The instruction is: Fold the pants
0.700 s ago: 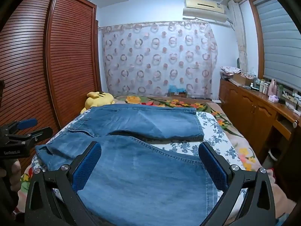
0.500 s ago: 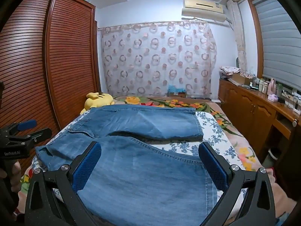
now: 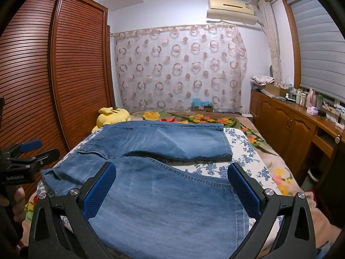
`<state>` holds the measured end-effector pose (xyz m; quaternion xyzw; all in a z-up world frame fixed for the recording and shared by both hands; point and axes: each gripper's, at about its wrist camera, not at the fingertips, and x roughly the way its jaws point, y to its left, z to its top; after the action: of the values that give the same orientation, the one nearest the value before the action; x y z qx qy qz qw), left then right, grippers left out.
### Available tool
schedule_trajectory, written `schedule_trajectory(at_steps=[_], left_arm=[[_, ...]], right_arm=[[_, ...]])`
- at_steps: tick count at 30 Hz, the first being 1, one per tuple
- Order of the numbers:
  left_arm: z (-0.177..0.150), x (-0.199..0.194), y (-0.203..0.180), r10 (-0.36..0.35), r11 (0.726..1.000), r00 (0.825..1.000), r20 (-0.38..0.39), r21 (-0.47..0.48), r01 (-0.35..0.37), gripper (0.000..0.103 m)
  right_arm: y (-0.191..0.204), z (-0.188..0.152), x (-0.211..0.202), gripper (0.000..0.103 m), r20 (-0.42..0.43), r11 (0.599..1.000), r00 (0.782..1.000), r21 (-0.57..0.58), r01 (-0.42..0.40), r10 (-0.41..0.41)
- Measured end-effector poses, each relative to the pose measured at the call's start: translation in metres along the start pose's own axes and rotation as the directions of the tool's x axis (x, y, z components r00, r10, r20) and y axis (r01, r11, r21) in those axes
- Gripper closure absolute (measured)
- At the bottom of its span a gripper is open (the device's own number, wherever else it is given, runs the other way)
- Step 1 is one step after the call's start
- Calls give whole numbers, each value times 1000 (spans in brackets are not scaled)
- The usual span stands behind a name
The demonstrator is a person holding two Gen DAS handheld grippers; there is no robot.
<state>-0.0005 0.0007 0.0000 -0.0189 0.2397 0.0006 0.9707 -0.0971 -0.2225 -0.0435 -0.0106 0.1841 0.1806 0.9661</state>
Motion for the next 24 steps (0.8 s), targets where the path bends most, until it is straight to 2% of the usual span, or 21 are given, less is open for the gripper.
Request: schedule_trajectory(at_steps=[24], left_arm=[[0, 0, 0, 1, 1000, 1000, 2, -1, -1, 0]], right_arm=[[-1, -1, -3, 0, 6, 1000, 1000, 7, -7, 7]])
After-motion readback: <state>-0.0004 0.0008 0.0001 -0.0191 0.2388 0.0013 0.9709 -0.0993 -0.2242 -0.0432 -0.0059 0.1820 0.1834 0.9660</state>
